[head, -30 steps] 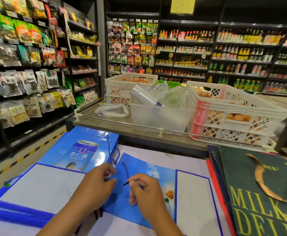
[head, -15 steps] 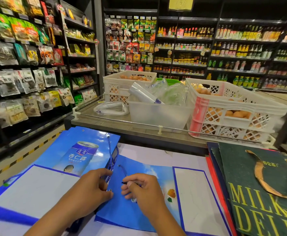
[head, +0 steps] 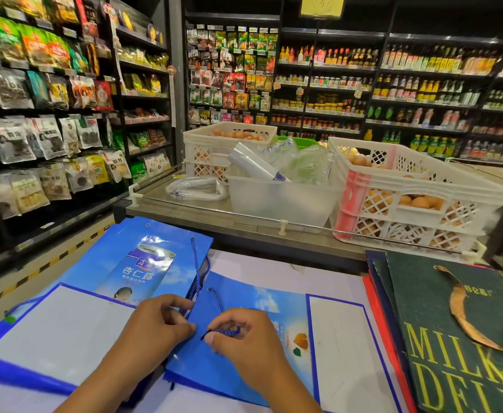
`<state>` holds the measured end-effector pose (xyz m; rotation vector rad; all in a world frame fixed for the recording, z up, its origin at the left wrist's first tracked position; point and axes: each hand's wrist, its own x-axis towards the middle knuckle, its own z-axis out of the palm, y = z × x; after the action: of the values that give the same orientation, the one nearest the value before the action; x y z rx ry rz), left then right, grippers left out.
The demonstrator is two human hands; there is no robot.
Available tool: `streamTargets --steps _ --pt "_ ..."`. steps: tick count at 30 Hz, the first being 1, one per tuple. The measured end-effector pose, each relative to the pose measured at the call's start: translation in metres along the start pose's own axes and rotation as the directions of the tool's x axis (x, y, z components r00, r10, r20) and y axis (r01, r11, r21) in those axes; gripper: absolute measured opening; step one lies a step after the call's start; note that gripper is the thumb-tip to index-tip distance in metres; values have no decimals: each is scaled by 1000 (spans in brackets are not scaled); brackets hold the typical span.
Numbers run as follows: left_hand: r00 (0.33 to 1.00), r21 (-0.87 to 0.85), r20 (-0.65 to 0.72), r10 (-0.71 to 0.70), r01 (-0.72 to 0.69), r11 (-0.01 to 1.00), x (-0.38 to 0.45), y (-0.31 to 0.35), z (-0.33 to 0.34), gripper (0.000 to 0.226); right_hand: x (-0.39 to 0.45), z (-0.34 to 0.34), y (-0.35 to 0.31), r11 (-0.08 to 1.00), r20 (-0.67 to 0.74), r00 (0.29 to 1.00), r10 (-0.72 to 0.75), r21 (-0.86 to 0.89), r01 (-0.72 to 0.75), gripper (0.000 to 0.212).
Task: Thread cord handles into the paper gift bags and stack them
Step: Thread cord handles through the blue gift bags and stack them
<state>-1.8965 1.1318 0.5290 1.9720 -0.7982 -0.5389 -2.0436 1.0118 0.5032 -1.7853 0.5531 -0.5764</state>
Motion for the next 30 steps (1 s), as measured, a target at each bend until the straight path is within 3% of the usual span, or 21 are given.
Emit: streamTargets --steps 7,30 --pt "995 -151 85 -55 68 986 4 0 -4 17 -3 2 2 1000 16 1000 -25 1 25 9" --pt "992 -207 123 2 23 978 8 -15 -11 17 15 26 9 995 -79 992 -96 -41 93 12"
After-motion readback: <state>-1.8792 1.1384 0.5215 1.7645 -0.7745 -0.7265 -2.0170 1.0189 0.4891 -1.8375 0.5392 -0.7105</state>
